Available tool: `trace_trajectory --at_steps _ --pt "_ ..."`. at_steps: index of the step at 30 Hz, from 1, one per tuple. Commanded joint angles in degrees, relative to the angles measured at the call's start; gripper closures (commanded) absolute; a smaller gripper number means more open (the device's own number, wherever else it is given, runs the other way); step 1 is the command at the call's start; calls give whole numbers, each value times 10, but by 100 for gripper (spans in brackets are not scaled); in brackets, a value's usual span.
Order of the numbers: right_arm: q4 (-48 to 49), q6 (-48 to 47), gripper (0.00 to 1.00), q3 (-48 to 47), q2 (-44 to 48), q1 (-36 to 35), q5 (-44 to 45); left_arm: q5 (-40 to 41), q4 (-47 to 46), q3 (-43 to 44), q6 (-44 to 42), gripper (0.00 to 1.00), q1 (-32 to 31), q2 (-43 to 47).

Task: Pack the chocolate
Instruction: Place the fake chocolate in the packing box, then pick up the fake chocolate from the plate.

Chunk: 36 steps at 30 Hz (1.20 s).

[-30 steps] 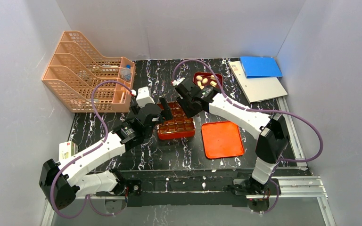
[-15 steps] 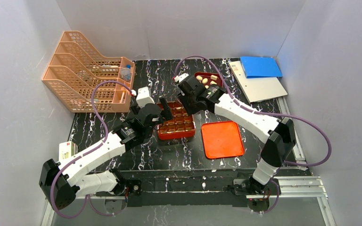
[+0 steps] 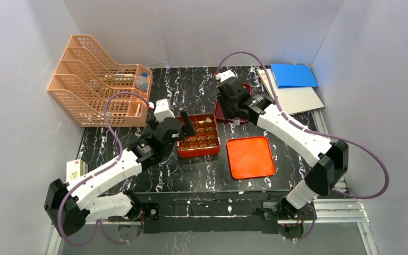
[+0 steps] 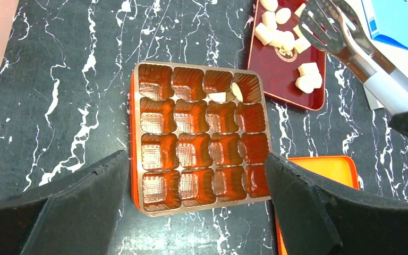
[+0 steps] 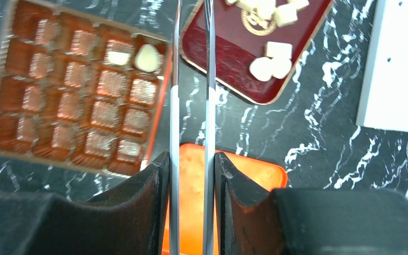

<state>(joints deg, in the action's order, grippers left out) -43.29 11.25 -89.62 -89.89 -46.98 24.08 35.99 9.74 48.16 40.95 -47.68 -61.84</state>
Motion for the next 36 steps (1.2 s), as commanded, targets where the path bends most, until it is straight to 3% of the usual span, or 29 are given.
trace_trajectory --at_steps 1,18,36 --pt "43 12 99 31 15 56 13 7 -9 -7 -3 2 4 -4" --pt "91 -9 98 36 -72 199 -50 -7 -41 -9 -18 2 4 -33" --pt "94 -26 76 -8 -131 233 -99 -14 -53 -12 -16 2 6 -50"
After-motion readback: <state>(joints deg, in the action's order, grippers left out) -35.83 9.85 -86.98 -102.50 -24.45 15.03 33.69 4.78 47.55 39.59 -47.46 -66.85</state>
